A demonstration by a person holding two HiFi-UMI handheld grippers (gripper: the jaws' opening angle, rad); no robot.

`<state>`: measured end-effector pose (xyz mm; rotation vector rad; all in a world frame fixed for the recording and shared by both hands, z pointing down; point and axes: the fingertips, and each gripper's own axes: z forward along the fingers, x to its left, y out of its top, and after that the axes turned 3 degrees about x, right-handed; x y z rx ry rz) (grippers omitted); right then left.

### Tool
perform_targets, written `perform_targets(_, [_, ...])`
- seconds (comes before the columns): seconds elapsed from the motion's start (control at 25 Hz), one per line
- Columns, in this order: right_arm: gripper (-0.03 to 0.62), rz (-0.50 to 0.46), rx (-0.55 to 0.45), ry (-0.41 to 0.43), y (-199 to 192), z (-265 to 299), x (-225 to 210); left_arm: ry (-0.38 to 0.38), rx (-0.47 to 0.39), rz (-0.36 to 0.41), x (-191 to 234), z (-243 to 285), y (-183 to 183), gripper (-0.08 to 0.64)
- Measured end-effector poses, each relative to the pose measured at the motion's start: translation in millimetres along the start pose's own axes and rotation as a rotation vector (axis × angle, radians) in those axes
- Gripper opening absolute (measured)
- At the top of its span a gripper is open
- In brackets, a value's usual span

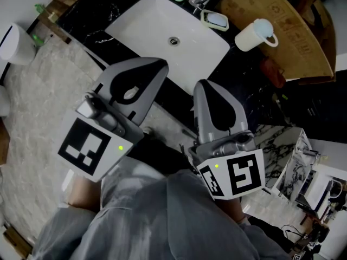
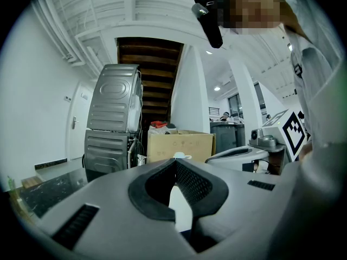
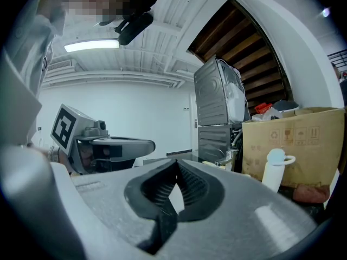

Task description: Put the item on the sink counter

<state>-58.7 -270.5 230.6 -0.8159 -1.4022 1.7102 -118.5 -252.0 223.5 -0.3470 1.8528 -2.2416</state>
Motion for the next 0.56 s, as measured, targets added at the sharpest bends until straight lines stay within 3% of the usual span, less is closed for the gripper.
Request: perform_targets(0.56, [-0.003, -0.003, 0.005, -0.002, 0.6, -3.0, 0.7, -0.011, 0.002, -0.001, -3.8, 0.7, 0.8, 0.008])
